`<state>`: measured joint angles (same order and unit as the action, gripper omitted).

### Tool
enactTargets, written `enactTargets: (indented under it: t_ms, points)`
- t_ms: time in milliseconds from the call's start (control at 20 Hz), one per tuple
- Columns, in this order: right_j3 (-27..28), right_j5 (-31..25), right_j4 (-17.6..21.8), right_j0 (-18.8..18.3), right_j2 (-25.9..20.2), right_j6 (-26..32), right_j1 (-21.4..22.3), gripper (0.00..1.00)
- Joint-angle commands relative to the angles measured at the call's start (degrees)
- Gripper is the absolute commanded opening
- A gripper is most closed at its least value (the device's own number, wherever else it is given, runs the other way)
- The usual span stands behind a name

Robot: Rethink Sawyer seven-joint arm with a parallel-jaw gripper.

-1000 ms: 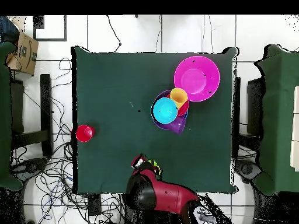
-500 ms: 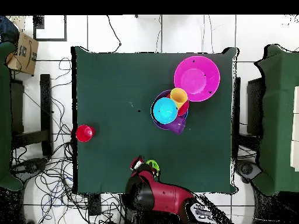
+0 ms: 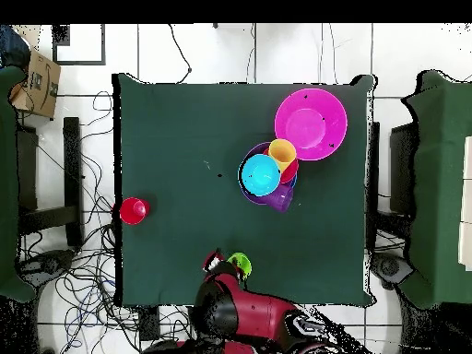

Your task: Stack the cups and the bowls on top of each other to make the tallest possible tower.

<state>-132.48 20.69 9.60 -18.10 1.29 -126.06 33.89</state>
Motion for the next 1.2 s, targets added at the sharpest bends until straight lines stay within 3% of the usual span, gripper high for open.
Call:
enactTargets:
  t_ms: [50,600,950,1000,1200]
  points:
    - [1.33,3.78,0.49,0.7,-0.87,-9.25,-4.99,1.0]
    - [2.31,8.94,2.81,-0.24,1.51,-8.66,-10.93,1.0]
    - [2.28,9.61,2.94,-0.62,1.88,-8.92,-11.96,1.0]
    - [2.19,9.65,2.79,-0.59,1.96,-9.06,-12.11,0.0]
    - [2.02,9.67,2.07,-0.17,2.09,-9.39,-12.22,0.0]
